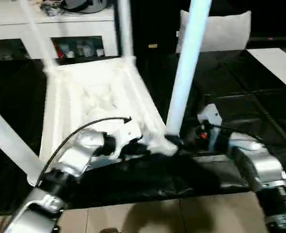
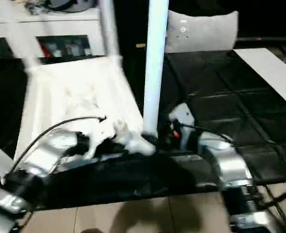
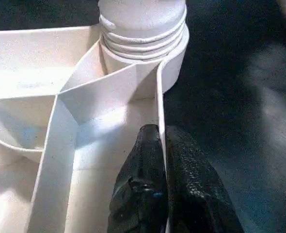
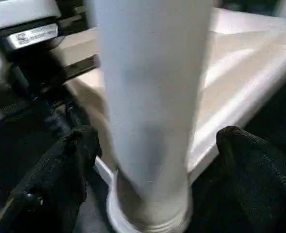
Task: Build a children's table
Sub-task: Rotate leg to tighten
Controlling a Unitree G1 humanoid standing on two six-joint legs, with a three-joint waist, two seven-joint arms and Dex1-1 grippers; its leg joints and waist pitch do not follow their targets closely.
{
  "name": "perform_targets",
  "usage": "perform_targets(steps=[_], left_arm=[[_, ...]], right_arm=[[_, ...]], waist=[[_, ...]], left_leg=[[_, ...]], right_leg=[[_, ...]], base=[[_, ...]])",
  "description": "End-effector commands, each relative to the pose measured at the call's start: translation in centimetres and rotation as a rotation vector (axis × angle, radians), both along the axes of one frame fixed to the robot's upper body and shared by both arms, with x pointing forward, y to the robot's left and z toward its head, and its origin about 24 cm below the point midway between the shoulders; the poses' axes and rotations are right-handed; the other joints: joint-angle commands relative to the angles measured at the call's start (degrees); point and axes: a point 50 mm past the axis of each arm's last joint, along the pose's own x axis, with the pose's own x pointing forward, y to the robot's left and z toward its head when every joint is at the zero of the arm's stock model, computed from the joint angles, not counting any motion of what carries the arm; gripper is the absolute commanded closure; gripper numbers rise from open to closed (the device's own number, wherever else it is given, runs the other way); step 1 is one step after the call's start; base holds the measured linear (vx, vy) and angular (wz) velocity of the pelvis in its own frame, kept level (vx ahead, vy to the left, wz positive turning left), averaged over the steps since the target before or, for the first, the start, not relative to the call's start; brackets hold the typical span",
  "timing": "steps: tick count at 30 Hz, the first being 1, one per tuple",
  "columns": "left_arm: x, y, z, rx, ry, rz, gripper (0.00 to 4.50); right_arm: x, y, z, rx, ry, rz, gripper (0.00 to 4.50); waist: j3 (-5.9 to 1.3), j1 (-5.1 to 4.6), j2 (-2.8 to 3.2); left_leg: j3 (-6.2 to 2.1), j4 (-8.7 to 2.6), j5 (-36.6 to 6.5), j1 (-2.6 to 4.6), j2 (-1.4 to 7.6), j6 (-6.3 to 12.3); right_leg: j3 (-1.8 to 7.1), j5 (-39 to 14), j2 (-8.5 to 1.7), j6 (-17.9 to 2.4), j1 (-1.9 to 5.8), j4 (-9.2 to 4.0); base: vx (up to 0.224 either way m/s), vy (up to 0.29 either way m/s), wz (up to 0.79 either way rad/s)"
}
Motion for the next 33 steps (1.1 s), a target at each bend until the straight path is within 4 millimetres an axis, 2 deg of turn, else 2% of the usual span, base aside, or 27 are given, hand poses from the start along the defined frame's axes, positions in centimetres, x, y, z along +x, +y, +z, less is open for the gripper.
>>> perform_targets(steps=[1,4,6,7,8,10,11,14,18,20,21,25,26,33], left_arm=[[-0.7,-0.9,0.3,0.008,0.002,-0.134,4.50],[-0.9,-0.7,0.5,0.014,0.017,-0.185,4.50],[-0.9,-0.6,0.6,0.016,0.025,-0.203,4.50],[-1.2,-0.2,0.7,0.037,0.041,-0.260,4.50],[-1.4,0.0,0.8,0.055,0.055,-0.305,4.50],[-1.6,0.3,0.9,0.070,0.063,-0.341,4.50],[-1.6,0.5,1.0,0.086,0.068,-0.376,4.50],[-1.6,0.6,1.0,0.092,0.073,-0.387,4.50],[-1.6,0.7,1.0,0.099,0.072,-0.396,4.50],[-1.6,0.7,1.1,0.099,0.072,-0.399,4.50],[-1.6,0.7,1.1,0.099,0.072,-0.402,4.50],[-1.6,0.8,1.0,0.099,0.077,-0.407,4.50],[-1.7,0.8,1.0,0.098,0.079,-0.407,4.50],[-1.4,0.6,1.1,0.048,0.084,-0.321,4.50]], right_arm=[[-0.3,0.3,0.7,0.000,-0.019,0.100,0.23],[-0.8,0.2,0.6,-0.030,-0.013,0.189,0.23],[-0.9,0.2,0.6,-0.038,-0.013,0.217,0.49],[-1.2,0.2,0.6,-0.030,0.016,0.281,0.49],[-1.5,0.3,0.7,-0.020,0.038,0.339,0.60],[-1.7,0.3,0.7,-0.010,0.063,0.386,0.69],[-2.0,0.4,0.7,-0.004,0.099,0.447,0.95],[-2.3,0.5,0.5,-0.012,0.123,0.485,1.09],[-2.6,0.5,0.3,-0.015,0.142,0.505,1.48],[-2.6,0.6,0.2,-0.015,0.143,0.504,1.59],[-2.6,0.6,0.1,-0.012,0.147,0.502,1.82],[-2.6,0.8,-0.1,-0.007,0.158,0.503,2.04],[-2.6,0.9,-0.2,-0.005,0.162,0.505,2.26],[-2.9,1.5,-0.1,0.059,0.196,0.480,2.56]], waist=[[-4.08,-0.07,-0.28],[-4.16,0.45,-0.41],[-4.23,0.70,-0.44],[-4.14,0.64,-1.15],[-4.21,0.93,-0.77],[-4.13,0.98,-0.75],[-3.98,1.08,-0.87],[-3.91,1.13,-0.83],[-3.92,1.20,-0.76],[-3.94,1.13,-0.87],[-3.91,1.12,-0.88],[-3.89,1.05,-0.90],[-3.91,1.02,-0.94],[-3.75,0.96,-1.02]], left_leg=[[-1.39,-3.68,-5.35,0.26,3.83,4.97],[-1.48,-3.69,-4.94,0.18,4.10,4.62],[-1.43,-3.62,-4.53,0.12,4.01,4.59],[-1.37,-3.69,-4.46,0.02,3.98,4.75],[-1.43,-3.64,-4.00,-0.06,3.97,5.00],[-1.37,-3.60,-4.36,0.00,3.95,5.16],[-1.33,-3.63,-4.61,-0.04,3.81,5.29],[-1.29,-3.67,-5.32,0.11,3.88,4.82],[-1.44,-3.75,-5.33,0.18,3.96,4.04],[-1.46,-3.75,-5.21,0.06,3.95,3.98],[-1.43,-3.73,-5.20,0.02,3.83,3.95],[-1.38,-3.70,-4.98,-0.01,3.74,4.05],[-1.40,-3.71,-4.83,-0.02,3.78,4.11],[-1.36,-3.79,-5.35,0.13,3.83,3.77]], right_leg=[[5.06,-17.99,-5.34,-1.07,3.73,-4.31],[5.20,-16.91,-5.48,-1.79,3.66,-3.94],[5.20,-16.57,-5.56,-2.00,3.67,-3.85],[5.19,-16.87,-5.51,-1.78,3.78,-3.90],[5.26,-16.97,-5.59,-1.78,3.81,-3.64],[5.22,-17.97,-5.52,-1.31,3.66,-3.92],[5.10,-19.07,-5.38,-0.99,3.63,-4.01],[5.07,-20.74,-5.41,-0.45,3.56,-4.35],[5.07,-20.62,-5.45,-0.19,3.52,-4.33],[5.07,-20.33,-5.44,-0.24,3.57,-4.28],[5.05,-20.42,-5.44,-0.13,3.60,-4.29],[4.96,-20.81,-5.36,0.25,3.59,-4.42],[4.98,-20.49,-5.32,0.20,3.59,-4.32],[4.96,-21.71,-5.41,0.23,3.53,-4.57]], base=[[0.000,0.000,0.00],[0.000,0.000,0.00],[0.000,0.000,0.00],[0.000,0.000,0.00],[0.000,0.000,0.00],[0.000,0.000,0.00],[0.000,0.000,0.00],[0.000,0.000,0.00],[0.000,0.000,0.00],[0.000,0.000,0.00],[0.000,0.000,0.00],[0.000,0.000,0.00],[0.000,0.000,0.00],[0.000,0.000,0.00]])
